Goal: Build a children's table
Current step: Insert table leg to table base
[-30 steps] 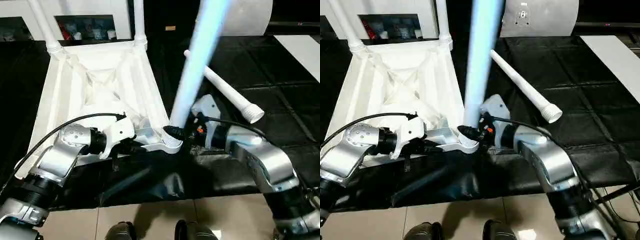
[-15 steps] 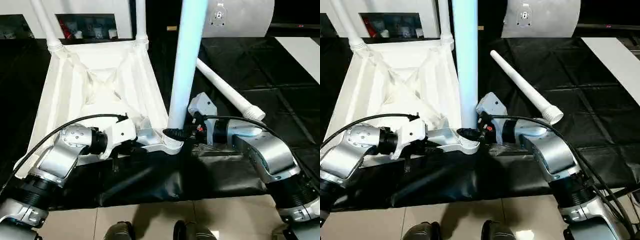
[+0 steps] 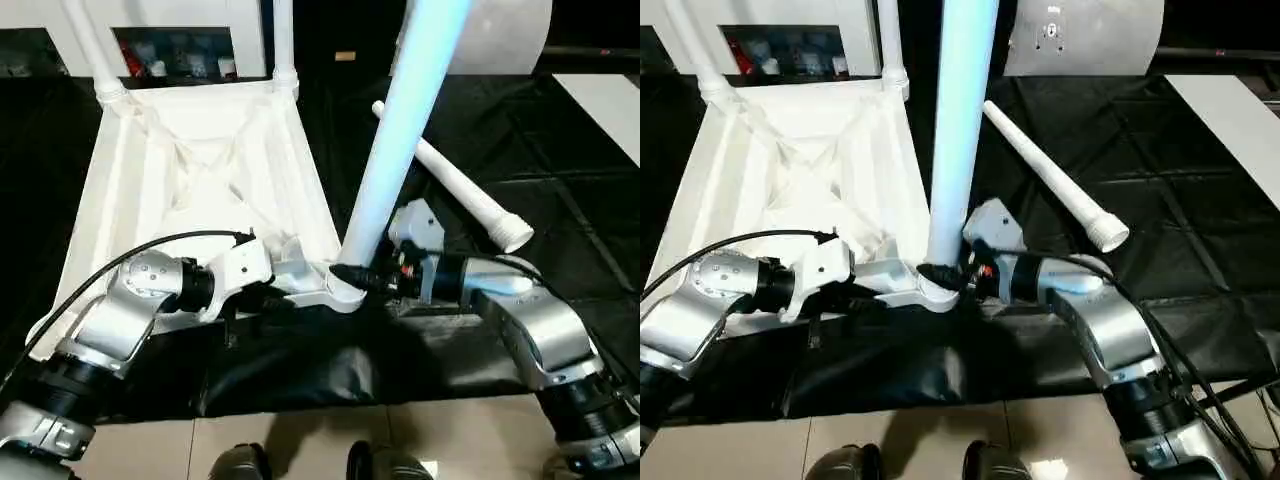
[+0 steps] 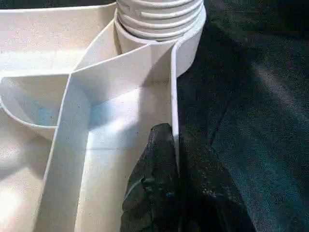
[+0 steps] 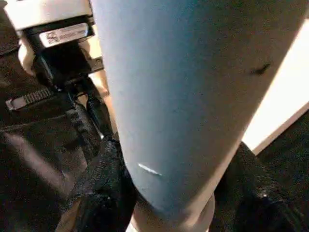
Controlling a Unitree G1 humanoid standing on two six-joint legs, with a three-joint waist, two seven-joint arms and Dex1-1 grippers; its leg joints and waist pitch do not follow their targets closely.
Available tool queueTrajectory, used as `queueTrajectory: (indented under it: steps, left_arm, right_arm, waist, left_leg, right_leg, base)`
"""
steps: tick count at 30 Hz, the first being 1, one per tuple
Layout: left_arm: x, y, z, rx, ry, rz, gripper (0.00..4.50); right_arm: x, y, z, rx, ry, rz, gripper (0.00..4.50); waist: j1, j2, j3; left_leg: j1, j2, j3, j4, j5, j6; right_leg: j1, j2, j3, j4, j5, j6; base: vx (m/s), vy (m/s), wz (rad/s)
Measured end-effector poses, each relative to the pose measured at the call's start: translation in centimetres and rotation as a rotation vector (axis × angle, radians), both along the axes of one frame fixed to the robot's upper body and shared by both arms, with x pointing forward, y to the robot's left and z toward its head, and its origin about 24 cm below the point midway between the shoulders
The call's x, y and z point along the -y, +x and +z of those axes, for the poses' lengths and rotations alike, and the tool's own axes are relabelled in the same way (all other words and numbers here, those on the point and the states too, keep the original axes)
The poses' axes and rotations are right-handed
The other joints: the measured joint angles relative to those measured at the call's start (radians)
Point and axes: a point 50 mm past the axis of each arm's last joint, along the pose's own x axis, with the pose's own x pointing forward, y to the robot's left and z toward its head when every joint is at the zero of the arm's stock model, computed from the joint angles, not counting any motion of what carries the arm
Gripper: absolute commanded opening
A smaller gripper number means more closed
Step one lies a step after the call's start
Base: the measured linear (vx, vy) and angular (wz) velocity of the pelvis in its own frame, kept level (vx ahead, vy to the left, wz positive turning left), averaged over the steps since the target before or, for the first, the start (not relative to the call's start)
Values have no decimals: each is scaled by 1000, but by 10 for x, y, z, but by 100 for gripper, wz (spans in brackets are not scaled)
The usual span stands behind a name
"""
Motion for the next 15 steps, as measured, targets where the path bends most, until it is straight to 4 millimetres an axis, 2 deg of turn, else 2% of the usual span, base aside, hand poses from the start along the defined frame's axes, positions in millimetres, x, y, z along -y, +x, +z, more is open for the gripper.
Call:
queueTrajectory:
  steps: [3,10,15]
  left_arm:
    - [-1,-1,0,-9,7,-14,0]
    - [0,8,5,-29,29,-50,0]
    - [-2,14,10,-14,56,-72,0]
  right_arm:
    - [-2,0,0,-2,-8,23,191]
    - [-2,2,2,-3,-22,49,191]
    - [-3,1,3,4,-18,47,191]
  waist:
    - [-1,-2,1]
    - [4,-8,7]
    - [0,-11,13]
  left_leg:
    - [6,0,1,-6,0,0]
    - [9,0,1,-12,0,-1]
    - [10,-1,1,-16,0,-1]
  right_leg:
    - [4,0,0,-3,-5,4]
    - [5,1,0,-3,-8,4]
    - [7,1,0,-10,-8,4]
  base:
    - [0,0,0]
    - [0,0,0]
    - [0,0,0]
